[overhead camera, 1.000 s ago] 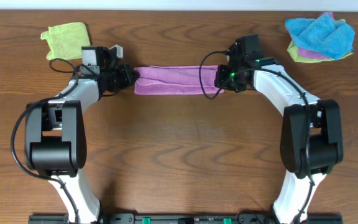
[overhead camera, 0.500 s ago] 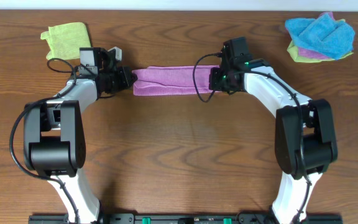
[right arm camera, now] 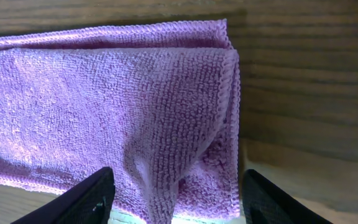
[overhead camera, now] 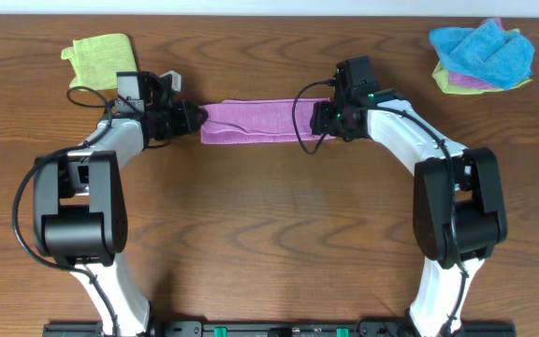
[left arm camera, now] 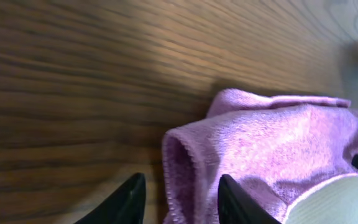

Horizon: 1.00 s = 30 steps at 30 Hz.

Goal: Fold the cloth

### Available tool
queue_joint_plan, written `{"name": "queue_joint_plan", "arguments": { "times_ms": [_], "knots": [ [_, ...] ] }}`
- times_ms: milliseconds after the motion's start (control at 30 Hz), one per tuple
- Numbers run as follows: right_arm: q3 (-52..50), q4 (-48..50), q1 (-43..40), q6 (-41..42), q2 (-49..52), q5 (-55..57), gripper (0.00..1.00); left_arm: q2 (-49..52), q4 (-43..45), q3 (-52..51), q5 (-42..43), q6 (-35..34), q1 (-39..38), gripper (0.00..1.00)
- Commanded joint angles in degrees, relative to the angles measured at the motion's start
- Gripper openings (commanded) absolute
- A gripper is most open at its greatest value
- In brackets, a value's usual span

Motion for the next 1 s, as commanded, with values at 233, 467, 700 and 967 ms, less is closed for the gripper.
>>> {"name": "queue_joint_plan", "arguments": {
  "times_ms": [233, 467, 700, 967],
  "knots": [
    [7.9, -8.8, -0.9, -1.6, 0.1, 3.3, 0.75, -1.5, -11.9, 9.6, 1.3, 8.0, 0.6, 0.22],
    [13.2, -16.2, -0.9, -3.3, 0.1, 9.5, 0.38, -4.1, -20.3, 14.2, -13.4, 16.5, -5.4, 0.06],
    [13.2, -17.0, -0.8, -3.3, 0.1, 9.5, 0.14, -3.0, -18.6, 14.2, -27.1, 21.4, -13.2, 0.06],
    [13.2, -17.6, -0.9, -3.3, 0.1, 10.1, 0.52, 1.1, -19.2, 14.2, -29.2, 22.1, -14.3, 0.05]
  ]
}}
